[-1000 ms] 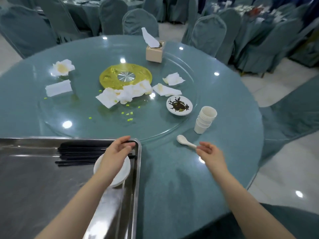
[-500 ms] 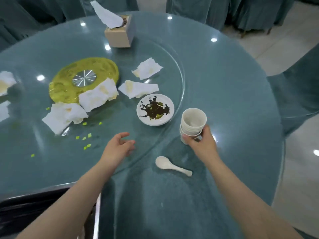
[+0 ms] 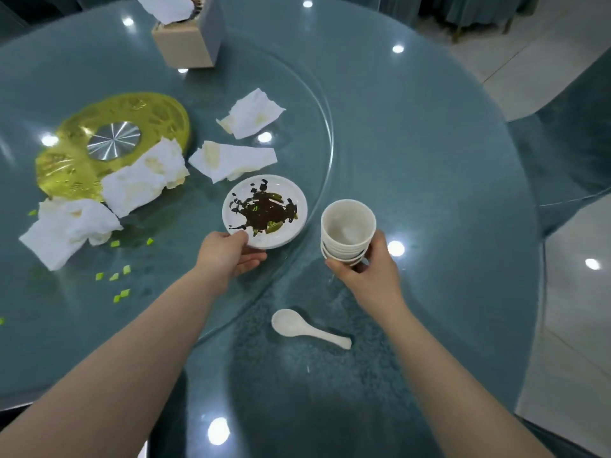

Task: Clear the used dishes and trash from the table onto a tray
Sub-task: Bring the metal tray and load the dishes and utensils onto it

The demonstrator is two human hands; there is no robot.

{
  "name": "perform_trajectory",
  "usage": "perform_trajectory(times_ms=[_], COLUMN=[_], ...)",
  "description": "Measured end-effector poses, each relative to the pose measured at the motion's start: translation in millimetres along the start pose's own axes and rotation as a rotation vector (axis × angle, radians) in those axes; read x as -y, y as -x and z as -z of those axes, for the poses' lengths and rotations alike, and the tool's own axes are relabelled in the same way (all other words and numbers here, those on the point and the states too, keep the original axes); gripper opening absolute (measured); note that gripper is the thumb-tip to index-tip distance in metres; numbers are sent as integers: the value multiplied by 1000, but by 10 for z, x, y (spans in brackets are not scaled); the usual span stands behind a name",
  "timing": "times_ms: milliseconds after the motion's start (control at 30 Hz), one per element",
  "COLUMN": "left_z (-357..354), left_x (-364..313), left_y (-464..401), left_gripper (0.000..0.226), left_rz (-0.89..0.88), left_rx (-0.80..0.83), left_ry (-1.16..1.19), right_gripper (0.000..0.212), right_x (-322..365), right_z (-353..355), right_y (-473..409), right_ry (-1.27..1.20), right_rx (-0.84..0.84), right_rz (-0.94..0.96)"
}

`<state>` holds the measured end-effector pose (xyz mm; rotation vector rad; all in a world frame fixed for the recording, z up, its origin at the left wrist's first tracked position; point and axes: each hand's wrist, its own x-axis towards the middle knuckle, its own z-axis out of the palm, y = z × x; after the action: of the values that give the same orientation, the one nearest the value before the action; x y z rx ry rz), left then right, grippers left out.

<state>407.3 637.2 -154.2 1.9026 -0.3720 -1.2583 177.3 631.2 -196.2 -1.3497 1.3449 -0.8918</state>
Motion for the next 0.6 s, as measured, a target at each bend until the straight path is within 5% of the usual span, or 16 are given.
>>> perform_trajectory(times_ms=[233, 600], left_z=[541, 2409], left_x=[149, 917], left_y=[406, 1438], left_gripper=[25, 13], left_rz=[-141, -200], left_rx=[-71, -320], left_ry=[-53, 209], right_gripper=[54, 44], right_x=[247, 1108], right_z=[-46, -1152], right_y=[167, 1285], right_ry=[-28, -105], right_rx=[-32, 258], right_rz=[4, 151])
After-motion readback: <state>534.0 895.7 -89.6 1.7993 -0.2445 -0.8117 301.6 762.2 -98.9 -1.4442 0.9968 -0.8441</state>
